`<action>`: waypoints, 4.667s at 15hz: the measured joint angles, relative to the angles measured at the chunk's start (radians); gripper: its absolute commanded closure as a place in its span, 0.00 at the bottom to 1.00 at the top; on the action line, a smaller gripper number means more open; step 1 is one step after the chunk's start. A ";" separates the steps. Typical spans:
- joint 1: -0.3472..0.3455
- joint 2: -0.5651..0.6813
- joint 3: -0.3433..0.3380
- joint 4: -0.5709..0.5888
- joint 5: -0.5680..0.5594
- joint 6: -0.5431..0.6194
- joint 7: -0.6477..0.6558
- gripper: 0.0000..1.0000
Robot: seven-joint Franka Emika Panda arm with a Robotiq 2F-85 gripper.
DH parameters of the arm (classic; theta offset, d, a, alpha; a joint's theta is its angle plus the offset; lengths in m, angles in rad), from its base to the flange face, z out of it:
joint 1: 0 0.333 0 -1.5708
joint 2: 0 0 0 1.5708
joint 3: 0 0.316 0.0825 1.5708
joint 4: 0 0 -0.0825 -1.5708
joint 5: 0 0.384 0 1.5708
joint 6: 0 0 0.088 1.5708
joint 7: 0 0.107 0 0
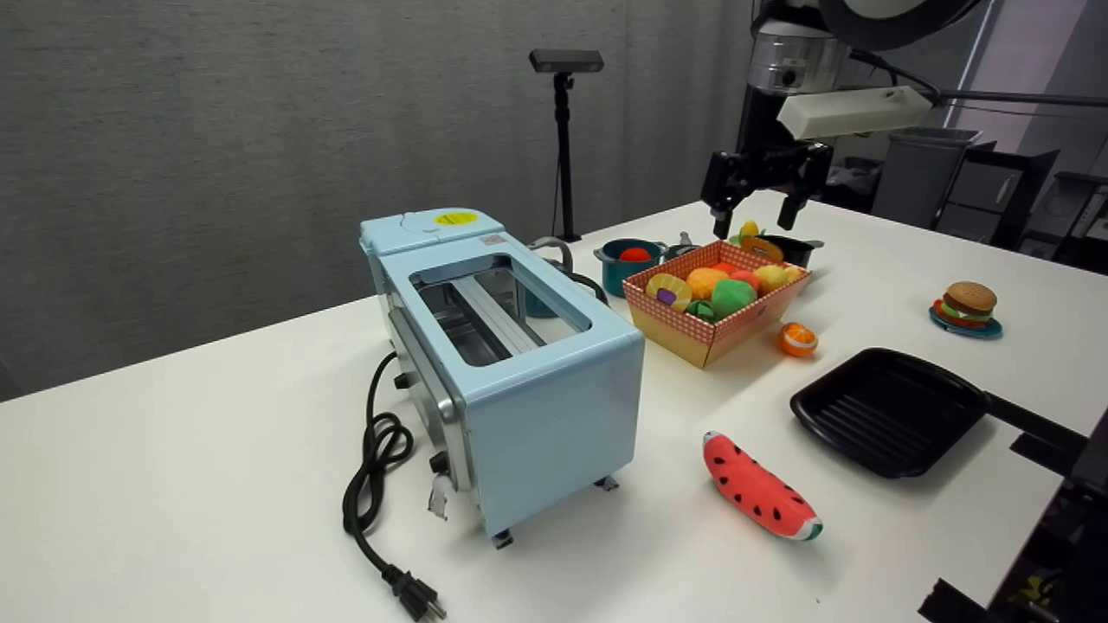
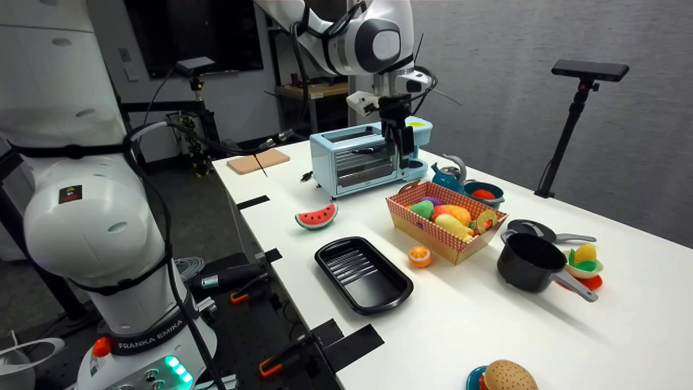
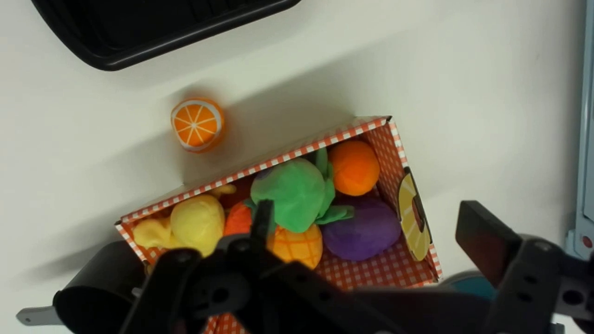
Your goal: Remove the green plush toy from the box
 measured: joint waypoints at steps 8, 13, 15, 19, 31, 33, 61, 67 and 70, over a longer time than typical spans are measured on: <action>0.001 0.013 -0.003 -0.001 0.000 0.000 -0.006 0.00; 0.000 0.045 -0.027 0.013 0.000 0.000 -0.006 0.00; -0.001 0.064 -0.041 0.028 0.000 0.000 -0.006 0.00; -0.003 0.105 -0.065 0.067 0.000 0.000 -0.007 0.00; 0.002 0.238 -0.082 0.163 0.000 0.005 -0.012 0.00; 0.006 0.253 -0.082 0.165 0.000 0.017 -0.013 0.00; 0.005 0.294 -0.100 0.062 0.017 0.156 -0.098 0.00; 0.011 0.294 -0.083 0.094 0.017 0.151 -0.128 0.00; 0.012 0.298 -0.080 0.135 0.017 0.139 -0.141 0.00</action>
